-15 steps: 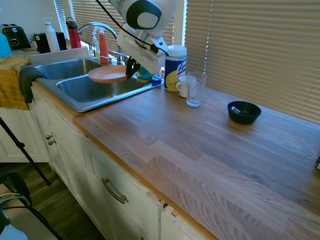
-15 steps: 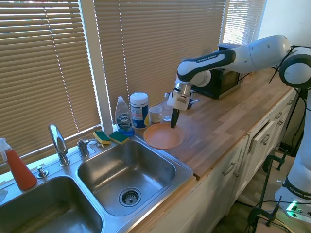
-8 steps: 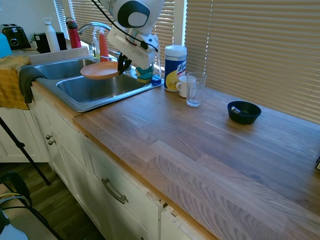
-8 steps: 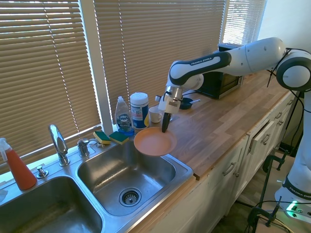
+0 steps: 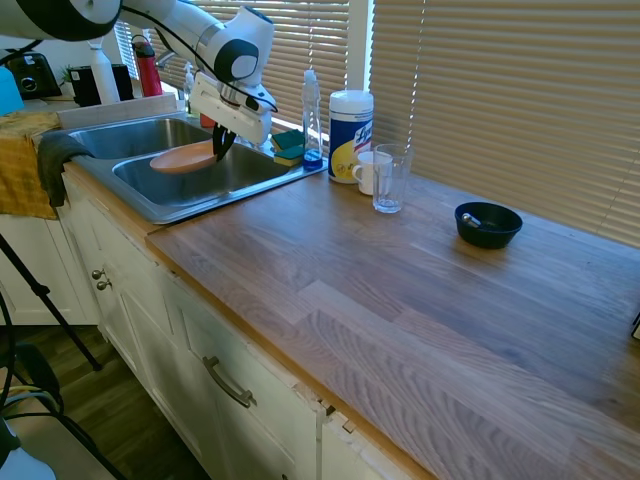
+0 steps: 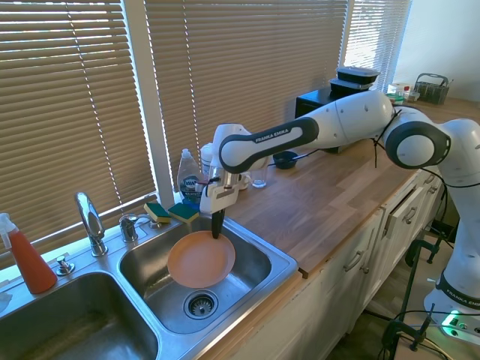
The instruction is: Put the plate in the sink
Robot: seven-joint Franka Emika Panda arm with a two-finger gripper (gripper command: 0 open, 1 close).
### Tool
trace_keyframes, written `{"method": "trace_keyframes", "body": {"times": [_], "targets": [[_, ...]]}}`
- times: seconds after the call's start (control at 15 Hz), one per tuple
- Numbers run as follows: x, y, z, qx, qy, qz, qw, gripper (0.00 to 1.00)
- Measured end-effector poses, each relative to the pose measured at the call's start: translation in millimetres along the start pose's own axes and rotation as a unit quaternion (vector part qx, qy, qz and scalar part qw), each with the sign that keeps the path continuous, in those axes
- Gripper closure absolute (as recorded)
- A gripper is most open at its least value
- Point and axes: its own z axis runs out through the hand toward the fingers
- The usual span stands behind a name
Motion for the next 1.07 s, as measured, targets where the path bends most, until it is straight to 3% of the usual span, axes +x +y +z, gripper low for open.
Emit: {"method": "trace_keyframes", "body": {"times": [0.27, 0.47, 0.53, 1.07], "targets": [[0.2, -17.0, 70.7, -0.038, -0.006, 0.012, 0.9992, 1.00], [4.3, -20.6, 103.5, -0.057, -0.004, 0.028, 0.9980, 1.00], [6.5, -21.3, 110.6, -0.061, -0.005, 0.033, 0.9976, 0.00], [19.7, -26.4, 134.1, -0.067, -0.007, 0.038, 0.9970, 0.00]]}}
